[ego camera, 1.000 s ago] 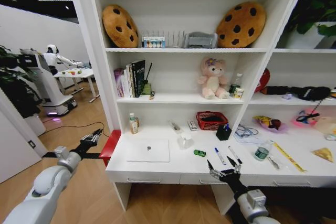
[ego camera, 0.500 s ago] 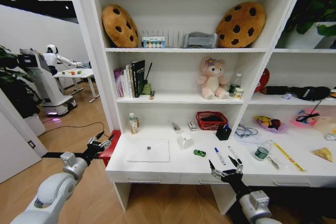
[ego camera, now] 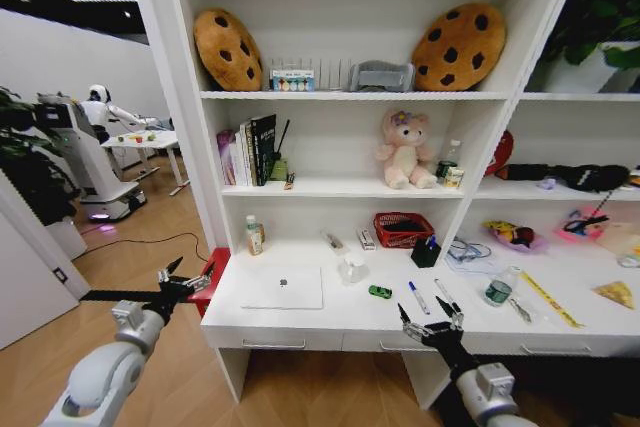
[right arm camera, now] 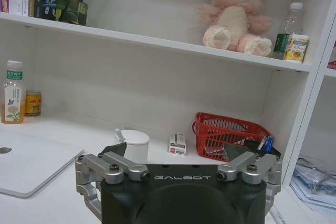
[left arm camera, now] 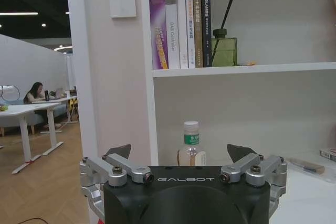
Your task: Organize the objects on the table.
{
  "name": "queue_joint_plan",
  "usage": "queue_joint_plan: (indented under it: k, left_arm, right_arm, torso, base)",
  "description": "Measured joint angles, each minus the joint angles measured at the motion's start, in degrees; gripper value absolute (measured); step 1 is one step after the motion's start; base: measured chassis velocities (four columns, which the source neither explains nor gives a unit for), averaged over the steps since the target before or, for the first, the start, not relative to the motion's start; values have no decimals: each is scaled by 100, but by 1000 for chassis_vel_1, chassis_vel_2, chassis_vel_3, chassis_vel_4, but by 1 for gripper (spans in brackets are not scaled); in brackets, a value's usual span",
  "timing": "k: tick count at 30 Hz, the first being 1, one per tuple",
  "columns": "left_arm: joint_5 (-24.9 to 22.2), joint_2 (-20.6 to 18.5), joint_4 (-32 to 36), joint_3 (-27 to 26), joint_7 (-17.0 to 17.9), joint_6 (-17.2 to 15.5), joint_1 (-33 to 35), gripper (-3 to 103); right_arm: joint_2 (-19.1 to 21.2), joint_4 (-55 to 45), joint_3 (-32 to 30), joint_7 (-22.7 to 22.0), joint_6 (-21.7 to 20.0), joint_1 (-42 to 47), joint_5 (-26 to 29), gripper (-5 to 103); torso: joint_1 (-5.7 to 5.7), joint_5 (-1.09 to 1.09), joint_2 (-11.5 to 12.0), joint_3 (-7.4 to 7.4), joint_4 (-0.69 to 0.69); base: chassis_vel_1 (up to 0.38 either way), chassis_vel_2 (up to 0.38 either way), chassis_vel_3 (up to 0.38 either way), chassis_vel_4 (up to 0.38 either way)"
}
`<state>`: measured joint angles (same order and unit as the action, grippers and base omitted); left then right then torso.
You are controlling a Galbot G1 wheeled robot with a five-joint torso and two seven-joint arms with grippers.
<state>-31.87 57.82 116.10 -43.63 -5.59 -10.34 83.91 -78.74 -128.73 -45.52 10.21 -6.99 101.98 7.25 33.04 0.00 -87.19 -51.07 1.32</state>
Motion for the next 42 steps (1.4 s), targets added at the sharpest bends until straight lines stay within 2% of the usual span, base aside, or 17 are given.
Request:
queue_joint_plan:
  k: [19,42]
  left_arm:
    - [3,-3,-5,-1,0,-7,-9,100]
    - [-2,-4,-12,4,-3,-6,-14,100]
  right_arm:
    - [-75,-267,7,-148,-8,189,-54,100]
    - [-65,-228,-14,-93,-41,174,-61,100]
  torso:
    - [1,0,0,0,0]
    - [1,1,1,0,1]
  base:
    - [0,0,0,0]
    - [-34,-34,32,32]
